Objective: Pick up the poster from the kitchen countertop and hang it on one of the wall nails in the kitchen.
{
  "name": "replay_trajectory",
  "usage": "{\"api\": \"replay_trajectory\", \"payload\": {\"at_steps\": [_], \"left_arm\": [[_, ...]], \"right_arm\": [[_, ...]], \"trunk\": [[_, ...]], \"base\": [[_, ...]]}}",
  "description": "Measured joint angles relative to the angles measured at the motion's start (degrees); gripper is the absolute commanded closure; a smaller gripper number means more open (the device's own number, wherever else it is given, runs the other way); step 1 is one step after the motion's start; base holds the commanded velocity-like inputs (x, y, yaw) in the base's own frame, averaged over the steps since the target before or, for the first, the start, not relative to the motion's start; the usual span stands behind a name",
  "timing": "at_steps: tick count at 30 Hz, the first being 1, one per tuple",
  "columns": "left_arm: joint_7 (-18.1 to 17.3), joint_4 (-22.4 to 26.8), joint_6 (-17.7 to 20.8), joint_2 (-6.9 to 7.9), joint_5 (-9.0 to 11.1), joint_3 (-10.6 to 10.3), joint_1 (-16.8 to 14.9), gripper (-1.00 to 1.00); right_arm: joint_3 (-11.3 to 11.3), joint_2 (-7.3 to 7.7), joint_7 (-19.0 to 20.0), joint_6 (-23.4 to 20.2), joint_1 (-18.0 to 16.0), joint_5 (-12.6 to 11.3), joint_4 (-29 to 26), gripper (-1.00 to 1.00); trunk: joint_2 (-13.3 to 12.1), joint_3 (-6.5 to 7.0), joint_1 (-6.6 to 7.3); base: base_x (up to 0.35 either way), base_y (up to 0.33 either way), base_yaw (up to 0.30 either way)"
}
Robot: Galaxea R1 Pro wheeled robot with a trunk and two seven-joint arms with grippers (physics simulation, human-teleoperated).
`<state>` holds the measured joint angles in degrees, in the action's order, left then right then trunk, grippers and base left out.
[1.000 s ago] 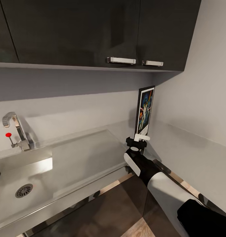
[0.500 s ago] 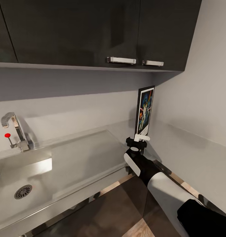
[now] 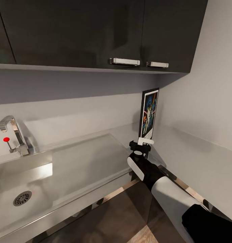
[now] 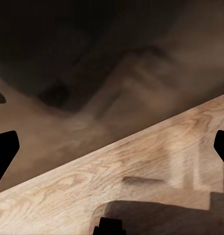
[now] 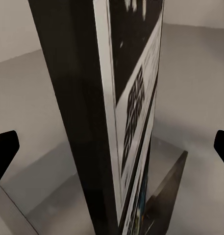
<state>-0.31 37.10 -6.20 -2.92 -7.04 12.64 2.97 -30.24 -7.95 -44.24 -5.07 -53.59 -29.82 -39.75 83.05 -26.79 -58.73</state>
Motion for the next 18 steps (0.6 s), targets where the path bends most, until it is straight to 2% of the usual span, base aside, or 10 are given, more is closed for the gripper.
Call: {"api": "replay_trajectory", "payload": {"at_steps": [1, 2, 6, 18], "left_arm": [[0.0, 0.0, 0.0, 0.00, 0.0, 0.0, 0.0, -1.00], [0.0, 0.0, 0.0, 0.00, 0.0, 0.0, 0.0, -1.00], [0.0, 0.0, 0.0, 0.00, 0.0, 0.0, 0.0, -1.00], [0.0, 0.0, 0.0, 0.00, 0.0, 0.0, 0.0, -1.00]], "right_arm": [[0.0, 0.00, 0.0, 0.3, 0.0, 0.0, 0.0, -1.00], [0.0, 0.00, 0.0, 0.5, 0.0, 0.0, 0.0, 1.00], [0.0, 0.00, -0.1, 2.0, 0.0, 0.1, 0.0, 1.00], [0.0, 0.00, -0.1, 2.5, 0.0, 0.1, 0.1, 1.00]], "trunk": [[0.0, 0.00, 0.00], [0.0, 0.00, 0.00], [0.0, 0.00, 0.00], [0.0, 0.00, 0.00]], "base": [[0.000, 0.000, 0.000], [0.000, 0.000, 0.000], [0.000, 0.000, 0.000], [0.000, 0.000, 0.000]]}}
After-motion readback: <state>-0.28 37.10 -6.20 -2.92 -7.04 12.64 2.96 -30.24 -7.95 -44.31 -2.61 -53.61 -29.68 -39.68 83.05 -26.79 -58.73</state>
